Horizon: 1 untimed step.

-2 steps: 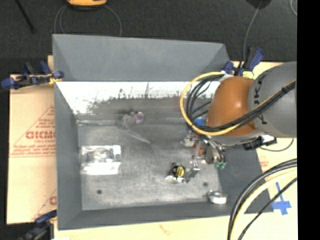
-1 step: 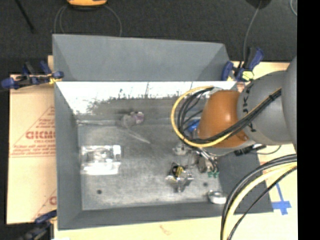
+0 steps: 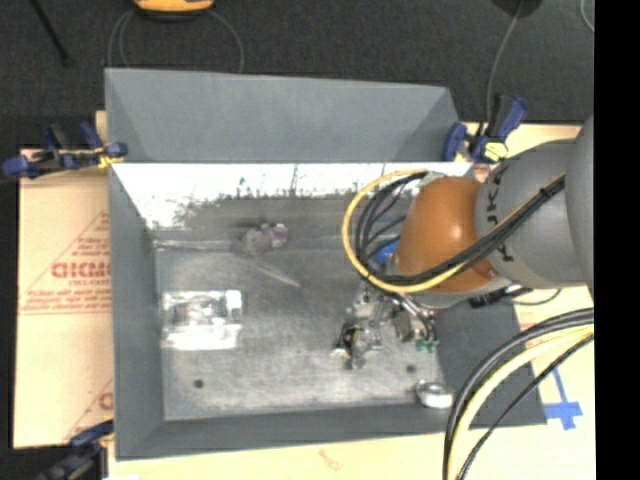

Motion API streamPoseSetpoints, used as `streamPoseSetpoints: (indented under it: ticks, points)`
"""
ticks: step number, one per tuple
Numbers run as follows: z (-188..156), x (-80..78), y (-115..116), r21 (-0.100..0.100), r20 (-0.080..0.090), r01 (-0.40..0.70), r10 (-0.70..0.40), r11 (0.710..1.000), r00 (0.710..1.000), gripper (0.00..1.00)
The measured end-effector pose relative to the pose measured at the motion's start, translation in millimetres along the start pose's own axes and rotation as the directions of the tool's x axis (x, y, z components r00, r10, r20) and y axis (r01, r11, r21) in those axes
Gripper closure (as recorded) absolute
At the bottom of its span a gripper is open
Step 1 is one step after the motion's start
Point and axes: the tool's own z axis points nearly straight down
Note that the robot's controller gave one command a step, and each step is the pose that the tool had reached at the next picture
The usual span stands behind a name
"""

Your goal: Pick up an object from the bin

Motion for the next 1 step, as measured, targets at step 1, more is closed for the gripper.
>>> streamPoseSetpoints:
  ticks: [1]
  points:
    - [-142.8, -39.0, -21.6, -0.002, -0.008, 0.093, -0.093, 0.996, 0.996, 1.00]
